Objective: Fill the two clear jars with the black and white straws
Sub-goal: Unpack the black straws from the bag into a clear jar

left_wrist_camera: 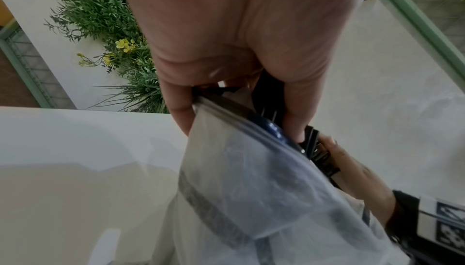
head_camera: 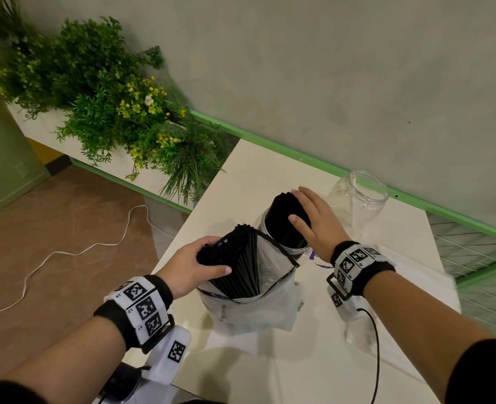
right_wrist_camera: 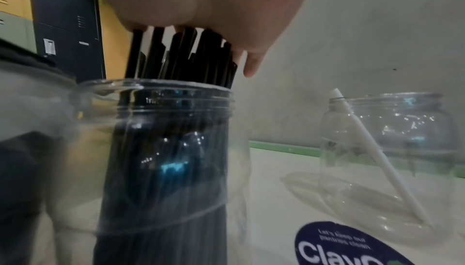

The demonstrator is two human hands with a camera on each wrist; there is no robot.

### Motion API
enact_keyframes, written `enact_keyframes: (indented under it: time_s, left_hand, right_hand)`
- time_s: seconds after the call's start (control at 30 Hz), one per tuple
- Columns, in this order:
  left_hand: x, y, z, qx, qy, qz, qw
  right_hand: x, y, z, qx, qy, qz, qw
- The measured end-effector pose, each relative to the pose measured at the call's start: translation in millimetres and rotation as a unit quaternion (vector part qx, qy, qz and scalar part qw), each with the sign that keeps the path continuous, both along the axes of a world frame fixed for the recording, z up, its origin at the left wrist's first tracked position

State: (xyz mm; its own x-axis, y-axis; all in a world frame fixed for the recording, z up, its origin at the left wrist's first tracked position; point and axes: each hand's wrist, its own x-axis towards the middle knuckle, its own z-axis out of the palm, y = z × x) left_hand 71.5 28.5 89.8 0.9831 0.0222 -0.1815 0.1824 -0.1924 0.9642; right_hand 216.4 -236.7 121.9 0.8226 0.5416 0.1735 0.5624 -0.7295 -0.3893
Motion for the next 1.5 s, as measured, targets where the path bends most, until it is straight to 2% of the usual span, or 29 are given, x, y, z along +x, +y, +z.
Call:
enact_keyframes:
  time_s: [0.13,0.2,0.3,0.43,0.6,0.67,0.8,0.87,0.97,1.03,1.23,1.3,1.4,1.5]
  left_hand:
    - [0.7,0.7,-0.2,-0.008,0.008,-0.003,1.000]
    - [0.6,0.4,0.9,-0.008,0.007,-0.004,1.000]
    - [0.5,-0.1,2.9,-0.009,0.000,-0.003,1.000]
    - [-0.4,0.0,4.2,-0.005,-0.007,-0.004,1.000]
    - [0.0,1.5,3.7,-0.010,-0.008,-0.008,1.000]
    - [-0.6,2.5,3.5,-0.014,-0.005,-0.007,1.000]
    - [-0.3,2.9,3.5,-0.017,-0.007,-0.004,1.000]
    - [0.2,3.5,3.1,-0.019,-0.005,-0.005,1.000]
    - [0.5,4.7,1.9,-0.022,0.001,-0.005,1.000]
    - [0.6,4.8,2.3,-0.018,0.000,-0.004,1.000]
    - [-0.2,4.4,4.8,-0.019,-0.001,-0.011,1.000]
    - [-1.3,4.5,6.0,-0.016,-0.003,-0.010,1.000]
    - [-2.5,4.4,7.9,-0.008,-0.005,-0.002,1.000]
    - [-3.4,4.0,8.8,-0.004,-0.003,-0.005,1.000]
  right_hand:
    - [7.9,23.4,10.3,0.014,0.048,0.011,0.999]
    - [8.8,33.7,12.9,-0.034,0.045,0.024,0.998]
    - [7.6,40.1,12.9,-0.107,0.006,0.018,0.994]
    - [5.3,43.7,9.2,-0.114,-0.054,-0.015,0.992]
    - [9.9,44.3,20.2,-0.029,-0.141,-0.019,0.989]
    - [16.7,40.9,25.7,-0.028,-0.153,-0.034,0.987]
    - [18.6,35.1,17.1,-0.108,-0.135,-0.049,0.984]
    - [17.3,34.2,13.2,-0.100,-0.118,-0.059,0.986]
    - [19.7,35.1,15.2,-0.081,-0.037,-0.064,0.994]
    - [20.6,36.3,15.7,-0.091,-0.025,-0.051,0.994]
    - [21.6,36.5,16.1,0.030,-0.074,-0.074,0.994]
    - [25.3,37.8,17.6,-0.008,-0.054,-0.086,0.995]
    - [31.2,38.9,22.4,-0.083,0.030,-0.102,0.991]
    - [33.0,39.0,25.9,-0.093,0.058,-0.093,0.990]
